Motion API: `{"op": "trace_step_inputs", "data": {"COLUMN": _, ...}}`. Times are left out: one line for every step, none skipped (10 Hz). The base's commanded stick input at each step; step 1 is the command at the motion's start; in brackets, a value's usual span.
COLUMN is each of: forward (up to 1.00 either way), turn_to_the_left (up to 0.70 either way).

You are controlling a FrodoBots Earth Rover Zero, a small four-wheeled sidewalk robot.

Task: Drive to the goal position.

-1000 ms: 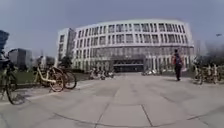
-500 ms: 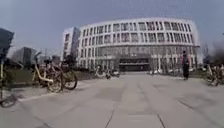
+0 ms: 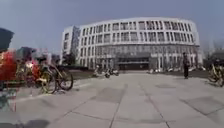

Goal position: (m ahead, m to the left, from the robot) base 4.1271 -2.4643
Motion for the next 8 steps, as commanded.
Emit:
{"op": "trace_step_inputs", "data": {"forward": 0.85, "turn_to_the_left": 0.00}}
{"op": "trace_step_inputs", "data": {"forward": 0.85, "turn_to_the_left": 0.00}}
{"op": "trace_step_inputs", "data": {"forward": 0.85, "turn_to_the_left": 0.00}}
{"op": "trace_step_inputs", "data": {"forward": 0.85, "turn_to_the_left": 0.00}}
{"op": "trace_step_inputs", "data": {"forward": 0.85, "turn_to_the_left": 0.00}}
{"op": "trace_step_inputs", "data": {"forward": 0.85, "turn_to_the_left": 0.00}}
{"op": "trace_step_inputs", "data": {"forward": 0.85, "turn_to_the_left": 0.00}}
{"op": "trace_step_inputs", "data": {"forward": 0.85, "turn_to_the_left": 0.00}}
